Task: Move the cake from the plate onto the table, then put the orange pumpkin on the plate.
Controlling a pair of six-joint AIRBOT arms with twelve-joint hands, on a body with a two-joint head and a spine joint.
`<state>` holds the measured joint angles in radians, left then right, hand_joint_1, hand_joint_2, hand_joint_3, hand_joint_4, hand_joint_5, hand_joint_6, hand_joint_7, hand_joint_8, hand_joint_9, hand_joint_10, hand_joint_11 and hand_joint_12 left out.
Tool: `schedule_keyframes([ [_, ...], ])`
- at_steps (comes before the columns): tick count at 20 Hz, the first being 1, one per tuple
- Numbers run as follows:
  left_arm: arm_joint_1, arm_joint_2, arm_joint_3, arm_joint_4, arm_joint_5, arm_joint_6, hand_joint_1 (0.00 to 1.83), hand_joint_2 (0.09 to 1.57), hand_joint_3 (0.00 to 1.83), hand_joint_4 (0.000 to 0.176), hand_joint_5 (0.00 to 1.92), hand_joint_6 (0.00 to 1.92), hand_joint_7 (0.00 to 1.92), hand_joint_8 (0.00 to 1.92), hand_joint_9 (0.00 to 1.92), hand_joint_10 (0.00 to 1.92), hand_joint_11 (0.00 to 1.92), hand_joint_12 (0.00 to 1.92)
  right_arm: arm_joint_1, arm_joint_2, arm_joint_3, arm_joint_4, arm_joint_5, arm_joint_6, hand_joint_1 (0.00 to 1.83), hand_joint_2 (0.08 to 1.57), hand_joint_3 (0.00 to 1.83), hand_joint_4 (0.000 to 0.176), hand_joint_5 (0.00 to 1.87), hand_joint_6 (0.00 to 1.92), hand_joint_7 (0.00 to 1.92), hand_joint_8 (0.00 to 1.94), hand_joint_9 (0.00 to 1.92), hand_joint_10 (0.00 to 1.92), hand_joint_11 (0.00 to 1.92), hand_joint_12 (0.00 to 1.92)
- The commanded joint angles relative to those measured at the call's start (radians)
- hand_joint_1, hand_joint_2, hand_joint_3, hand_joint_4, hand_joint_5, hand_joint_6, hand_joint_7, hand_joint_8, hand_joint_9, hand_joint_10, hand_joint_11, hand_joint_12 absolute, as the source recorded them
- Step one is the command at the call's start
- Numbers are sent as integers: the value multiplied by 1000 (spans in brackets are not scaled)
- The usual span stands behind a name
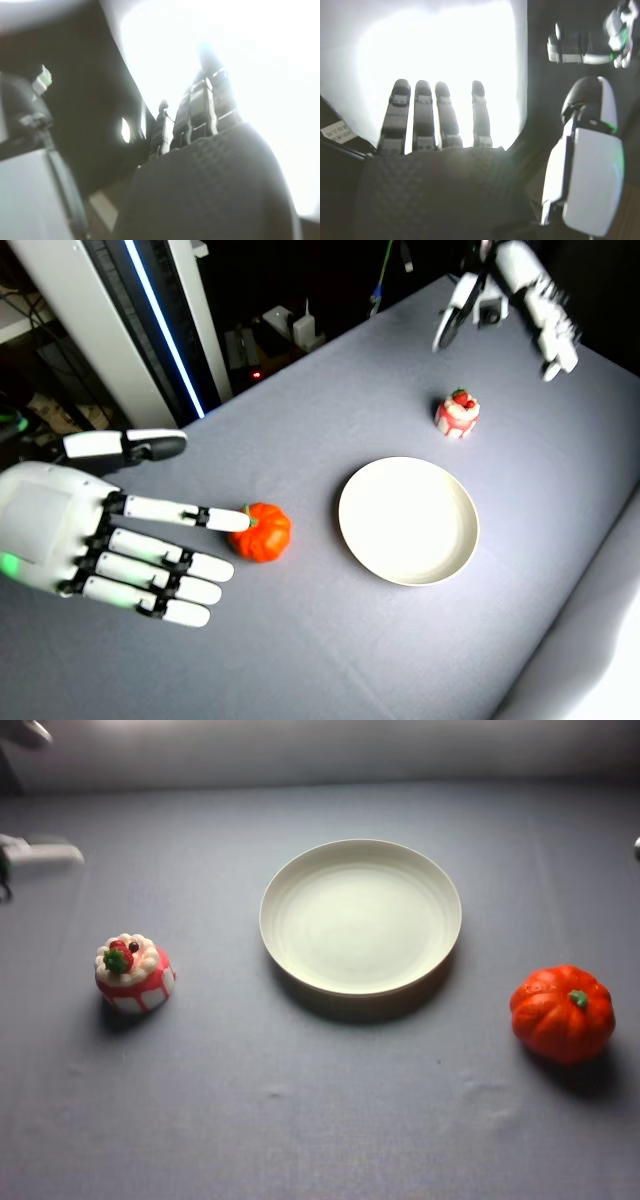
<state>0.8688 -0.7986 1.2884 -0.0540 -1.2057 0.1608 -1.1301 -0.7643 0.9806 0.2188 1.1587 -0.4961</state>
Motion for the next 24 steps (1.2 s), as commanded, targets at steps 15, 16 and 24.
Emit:
schedule_keyframes([
  [15,23,29,-32,4,-142,-4,1148,1083,7,0,0,0,89,1,255,3,0,1293,571,-96,193,-820,-670,326,500,748,15,176,361,6,283,2,99,381,0,1522],
  [16,23,25,-32,6,-136,-4,1151,1071,0,0,0,0,125,14,276,12,0,1303,571,-97,189,-826,-670,326,527,779,8,157,373,6,284,1,130,306,0,1450],
  [24,23,10,-35,31,-110,-4,1014,1040,5,0,153,3,298,12,466,44,0,1359,555,-143,201,-833,-679,326,711,985,16,15,360,0,285,0,243,41,0,1166],
])
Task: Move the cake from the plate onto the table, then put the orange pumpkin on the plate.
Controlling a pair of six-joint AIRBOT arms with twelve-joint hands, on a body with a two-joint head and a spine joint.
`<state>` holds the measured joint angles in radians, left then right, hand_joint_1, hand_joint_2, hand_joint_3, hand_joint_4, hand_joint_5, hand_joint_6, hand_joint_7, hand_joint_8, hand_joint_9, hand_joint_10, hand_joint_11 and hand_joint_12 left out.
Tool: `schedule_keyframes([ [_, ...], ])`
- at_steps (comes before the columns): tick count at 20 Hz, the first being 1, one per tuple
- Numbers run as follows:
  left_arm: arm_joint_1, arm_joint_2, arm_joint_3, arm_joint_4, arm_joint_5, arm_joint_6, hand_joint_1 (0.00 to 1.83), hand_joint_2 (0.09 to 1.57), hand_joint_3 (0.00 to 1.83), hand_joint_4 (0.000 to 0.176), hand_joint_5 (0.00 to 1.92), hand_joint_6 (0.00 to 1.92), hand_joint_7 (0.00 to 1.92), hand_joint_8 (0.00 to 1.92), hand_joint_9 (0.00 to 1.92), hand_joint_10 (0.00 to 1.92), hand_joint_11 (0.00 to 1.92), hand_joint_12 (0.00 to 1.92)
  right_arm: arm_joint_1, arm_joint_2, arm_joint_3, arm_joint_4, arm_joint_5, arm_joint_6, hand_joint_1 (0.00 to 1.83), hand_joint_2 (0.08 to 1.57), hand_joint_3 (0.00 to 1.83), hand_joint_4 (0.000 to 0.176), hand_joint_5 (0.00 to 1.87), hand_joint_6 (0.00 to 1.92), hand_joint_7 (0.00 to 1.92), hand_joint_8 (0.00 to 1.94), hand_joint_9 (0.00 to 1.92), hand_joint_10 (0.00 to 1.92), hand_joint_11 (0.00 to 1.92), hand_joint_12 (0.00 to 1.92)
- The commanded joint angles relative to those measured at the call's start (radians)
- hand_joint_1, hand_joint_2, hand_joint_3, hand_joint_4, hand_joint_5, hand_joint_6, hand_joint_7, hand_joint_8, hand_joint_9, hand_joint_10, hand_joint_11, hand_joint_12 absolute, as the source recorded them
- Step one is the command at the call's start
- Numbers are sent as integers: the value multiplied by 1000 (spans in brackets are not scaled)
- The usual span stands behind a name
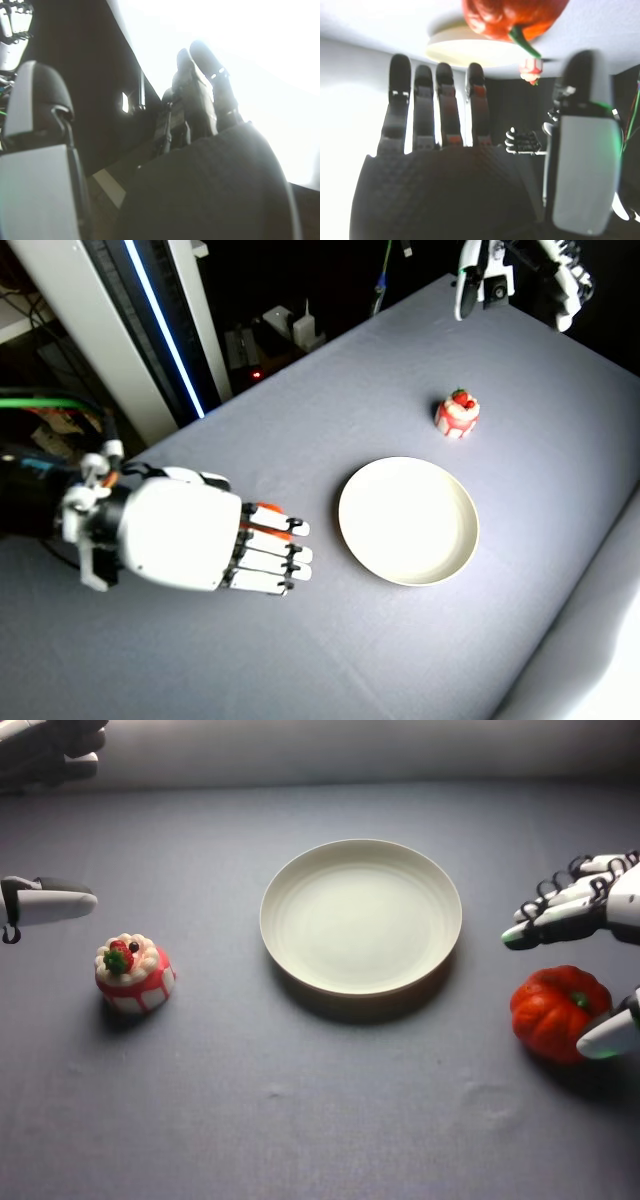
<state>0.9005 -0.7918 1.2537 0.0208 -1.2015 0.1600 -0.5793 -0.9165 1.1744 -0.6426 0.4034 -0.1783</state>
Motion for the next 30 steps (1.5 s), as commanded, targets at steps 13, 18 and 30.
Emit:
schedule_keyframes([
  [13,-9,-16,-1,-31,-115,-3,1199,1169,0,21,218,9,297,0,502,2,253,893,-82,-94,93,67,36,16,813,1023,0,0,304,1,161,1,109,4,0,742],
  [18,-9,-22,2,-30,-115,-3,1047,1076,0,41,249,5,318,5,503,6,283,966,-81,-105,104,56,23,10,1201,1197,4,0,768,1194,877,1344,817,1495,757,1712],
  [30,-7,-40,11,-25,-112,-3,1076,1089,0,0,223,0,317,0,502,1,258,943,13,-27,68,53,28,-33,1257,1133,3,0,886,979,1004,1192,935,1354,885,1570],
])
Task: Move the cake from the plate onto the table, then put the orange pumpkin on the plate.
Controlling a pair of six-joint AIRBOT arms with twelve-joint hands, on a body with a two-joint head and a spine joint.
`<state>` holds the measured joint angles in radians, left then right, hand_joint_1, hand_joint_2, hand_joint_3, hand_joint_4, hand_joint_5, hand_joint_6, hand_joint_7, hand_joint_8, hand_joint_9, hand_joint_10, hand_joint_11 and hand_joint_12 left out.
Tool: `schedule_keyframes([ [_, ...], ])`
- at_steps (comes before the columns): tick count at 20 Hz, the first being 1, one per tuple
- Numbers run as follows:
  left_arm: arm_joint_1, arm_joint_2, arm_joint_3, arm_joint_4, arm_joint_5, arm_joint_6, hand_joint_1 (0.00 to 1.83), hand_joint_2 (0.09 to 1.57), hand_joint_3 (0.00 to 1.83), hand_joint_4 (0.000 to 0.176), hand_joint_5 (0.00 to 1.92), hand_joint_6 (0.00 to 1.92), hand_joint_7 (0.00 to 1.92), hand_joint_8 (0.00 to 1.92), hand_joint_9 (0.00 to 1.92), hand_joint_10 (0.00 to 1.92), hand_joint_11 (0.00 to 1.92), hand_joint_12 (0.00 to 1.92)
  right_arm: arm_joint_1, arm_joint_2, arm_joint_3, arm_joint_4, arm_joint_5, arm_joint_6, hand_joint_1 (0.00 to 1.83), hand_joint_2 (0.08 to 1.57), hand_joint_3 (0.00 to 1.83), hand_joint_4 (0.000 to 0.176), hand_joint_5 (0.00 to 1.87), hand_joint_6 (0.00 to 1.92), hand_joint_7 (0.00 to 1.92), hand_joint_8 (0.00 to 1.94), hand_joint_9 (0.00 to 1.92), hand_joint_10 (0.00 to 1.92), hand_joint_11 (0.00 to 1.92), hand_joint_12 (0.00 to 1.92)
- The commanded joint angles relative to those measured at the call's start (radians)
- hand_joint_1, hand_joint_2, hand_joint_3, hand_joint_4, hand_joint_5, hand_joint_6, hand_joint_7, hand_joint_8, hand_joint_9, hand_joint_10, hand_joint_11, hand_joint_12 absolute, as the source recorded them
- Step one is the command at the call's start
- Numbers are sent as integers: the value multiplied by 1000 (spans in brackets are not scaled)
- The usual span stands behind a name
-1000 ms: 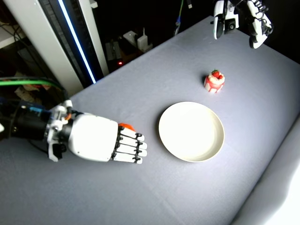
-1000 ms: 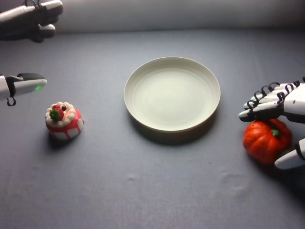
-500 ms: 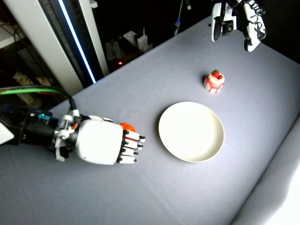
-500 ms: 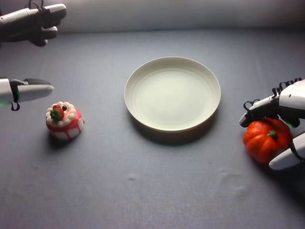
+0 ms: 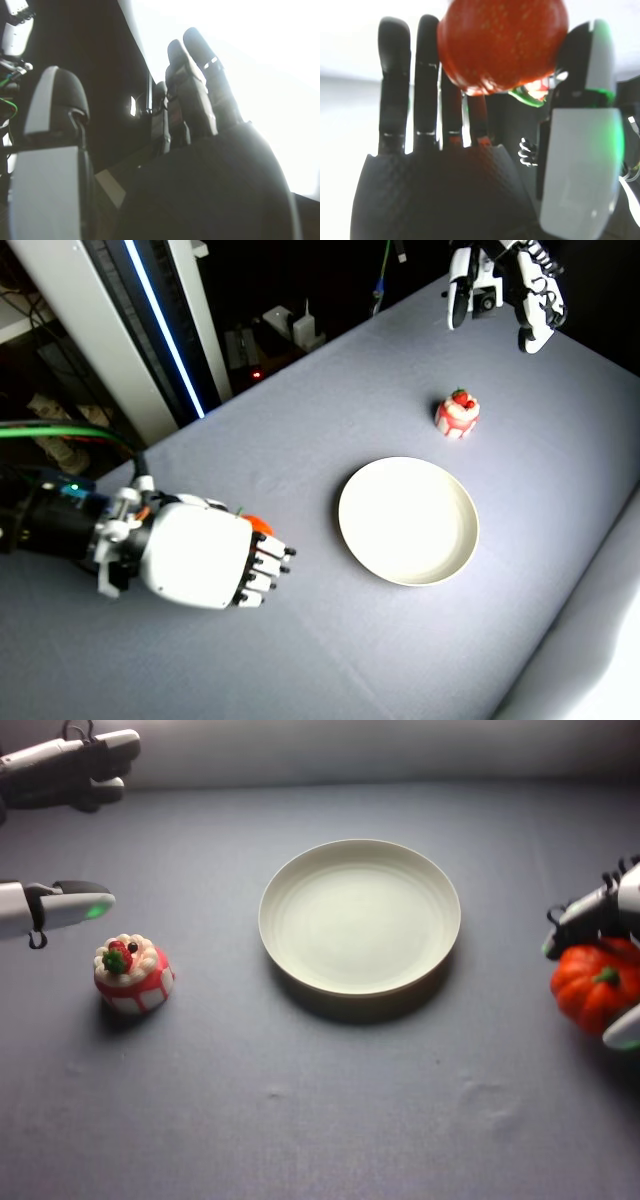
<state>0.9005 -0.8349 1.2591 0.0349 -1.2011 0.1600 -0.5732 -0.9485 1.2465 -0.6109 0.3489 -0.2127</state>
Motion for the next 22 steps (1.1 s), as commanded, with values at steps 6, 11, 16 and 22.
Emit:
schedule_keyframes([
  [6,-8,-22,23,-23,-104,-3,1094,1081,2,9,270,1,338,0,518,3,290,901,201,-9,1,-151,40,1,1255,1145,1,0,905,924,951,1313,857,1622,808,1859],
  [11,-13,-46,39,-11,-105,-3,1069,1010,0,44,313,0,357,0,548,9,140,1134,252,-97,76,-152,40,1,1210,1171,1,0,882,1079,873,1332,746,1681,718,1862],
  [16,-26,-70,53,2,-103,-3,1088,1005,0,80,328,2,325,1,539,3,195,1055,268,-198,156,-152,22,1,1234,1148,17,0,948,894,860,1532,850,1898,839,1919],
  [22,-72,-111,78,43,-85,-3,1125,957,0,61,385,5,403,7,592,11,255,1021,269,-318,250,-152,12,1,1220,1141,2,0,889,1078,966,1177,838,1492,740,1775],
])
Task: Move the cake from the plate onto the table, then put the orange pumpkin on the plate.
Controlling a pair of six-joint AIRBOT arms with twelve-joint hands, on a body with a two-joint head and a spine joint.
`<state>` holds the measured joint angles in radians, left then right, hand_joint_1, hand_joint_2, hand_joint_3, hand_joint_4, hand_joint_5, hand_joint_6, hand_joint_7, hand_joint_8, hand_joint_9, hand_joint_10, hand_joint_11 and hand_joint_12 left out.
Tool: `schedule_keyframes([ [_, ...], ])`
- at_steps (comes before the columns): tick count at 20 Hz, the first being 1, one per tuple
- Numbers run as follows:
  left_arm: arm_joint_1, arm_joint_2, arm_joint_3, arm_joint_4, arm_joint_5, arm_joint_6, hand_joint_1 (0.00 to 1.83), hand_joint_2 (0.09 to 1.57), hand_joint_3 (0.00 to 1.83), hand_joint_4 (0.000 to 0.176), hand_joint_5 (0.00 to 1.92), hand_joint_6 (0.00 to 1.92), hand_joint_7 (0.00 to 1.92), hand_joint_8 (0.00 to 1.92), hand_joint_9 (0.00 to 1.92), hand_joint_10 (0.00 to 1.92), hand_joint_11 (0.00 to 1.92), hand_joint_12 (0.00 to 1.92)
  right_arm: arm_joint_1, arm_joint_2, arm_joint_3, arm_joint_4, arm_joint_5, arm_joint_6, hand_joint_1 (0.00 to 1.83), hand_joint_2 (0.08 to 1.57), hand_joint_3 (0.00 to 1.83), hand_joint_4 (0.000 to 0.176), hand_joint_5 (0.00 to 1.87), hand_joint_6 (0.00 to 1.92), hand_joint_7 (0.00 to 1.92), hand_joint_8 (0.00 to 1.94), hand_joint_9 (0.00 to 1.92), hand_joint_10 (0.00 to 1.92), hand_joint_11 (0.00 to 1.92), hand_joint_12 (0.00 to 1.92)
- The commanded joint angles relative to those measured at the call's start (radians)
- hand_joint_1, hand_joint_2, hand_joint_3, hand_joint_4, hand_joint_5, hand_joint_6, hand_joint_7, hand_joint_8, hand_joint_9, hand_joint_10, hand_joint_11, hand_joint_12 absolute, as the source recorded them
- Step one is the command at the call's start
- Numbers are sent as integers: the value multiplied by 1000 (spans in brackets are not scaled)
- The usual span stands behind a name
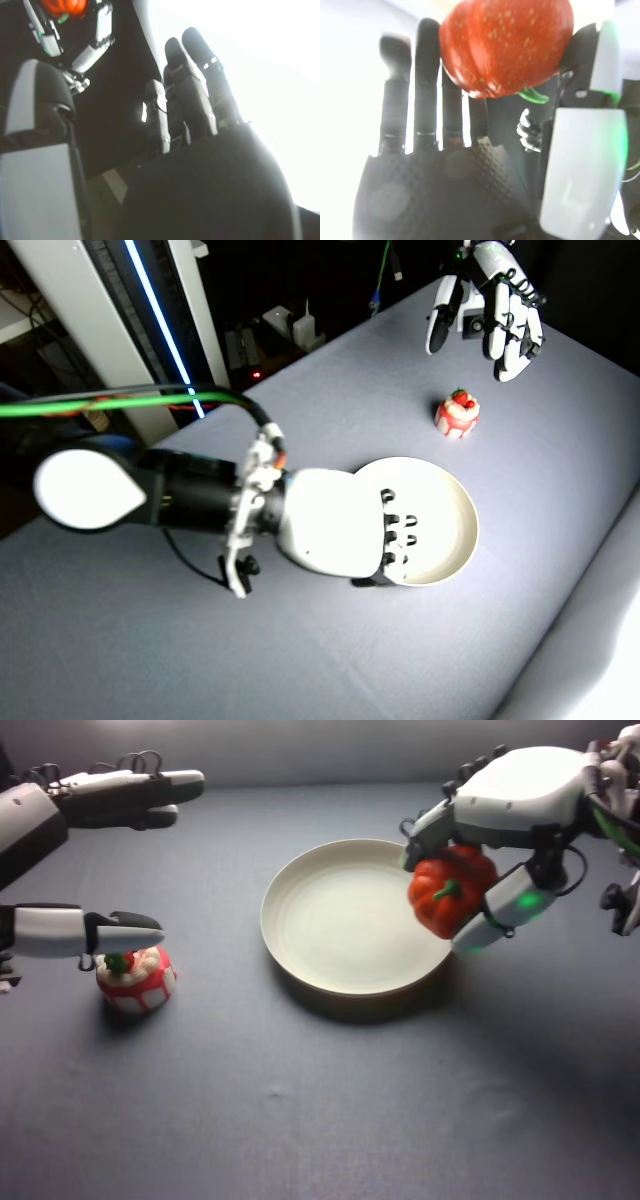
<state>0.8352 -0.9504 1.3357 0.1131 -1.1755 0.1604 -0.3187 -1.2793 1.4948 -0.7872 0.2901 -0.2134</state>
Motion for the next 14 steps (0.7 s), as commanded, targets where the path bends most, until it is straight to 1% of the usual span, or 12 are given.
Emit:
schedule_keyframes([
  [1,-16,-6,7,-29,-111,-4,1120,960,0,64,383,1,386,1,560,1,242,1042,14,-4,13,24,70,2,1213,1144,1,5,882,1135,960,1128,806,1424,706,1739],
  [2,-21,-12,11,-26,-111,-4,1112,956,0,66,381,0,383,1,550,0,248,1048,14,-16,22,24,71,2,1210,1151,2,2,865,1152,943,1149,789,1375,684,1679],
  [3,-26,-23,17,-19,-112,-4,1088,953,0,68,375,0,394,1,564,4,278,1013,14,-38,40,25,75,2,1219,1147,0,0,872,1110,957,1157,818,1356,714,1654],
  [4,-28,-30,23,-14,-112,-4,1084,963,3,54,364,0,400,3,569,5,266,1002,14,-54,54,28,82,2,1231,1134,0,0,893,1074,994,1101,872,1307,764,1610],
  [7,-32,-37,27,-9,-120,-4,1070,978,1,44,317,0,367,0,553,2,189,1075,14,-102,92,40,104,2,1239,1114,0,0,919,1050,1046,1009,939,1236,840,1505],
  [8,-33,-38,27,-9,-124,-4,1063,974,0,26,300,2,362,5,547,10,145,1147,14,-112,100,45,109,2,1238,1109,0,0,949,993,1034,1038,956,1225,882,1506],
  [9,-35,-40,29,-9,-127,-4,1059,979,2,5,294,0,362,5,558,14,159,1149,14,-122,108,52,120,2,1348,1103,0,0,929,975,997,1022,983,1198,866,1509],
  [10,-38,-45,31,-7,-129,-4,1053,980,1,2,288,0,349,1,555,12,188,1157,14,-129,114,58,129,2,1374,1098,0,0,921,961,1006,1009,998,1182,853,1504],
  [11,-42,-52,36,-3,-130,-4,1051,978,1,0,280,0,339,0,553,11,202,1159,14,-131,115,63,136,2,1288,1106,1,0,960,873,1018,1139,961,1319,859,1581],
  [12,-47,-56,40,2,-131,-4,1051,978,1,0,280,0,339,0,553,11,202,1159,14,-132,115,81,141,2,1288,1106,1,0,960,873,1018,1139,961,1319,859,1581],
  [13,-55,-60,40,5,-136,-4,1075,984,1,11,329,3,330,2,541,2,138,1266,11,-136,123,112,156,2,1182,1102,0,0,986,970,895,1664,922,1861,922,1895],
  [14,-57,-61,41,5,-138,-4,1075,984,1,11,329,3,330,2,541,2,138,1266,6,-138,130,127,161,2,1182,1102,0,0,986,970,895,1664,922,1861,922,1895],
])
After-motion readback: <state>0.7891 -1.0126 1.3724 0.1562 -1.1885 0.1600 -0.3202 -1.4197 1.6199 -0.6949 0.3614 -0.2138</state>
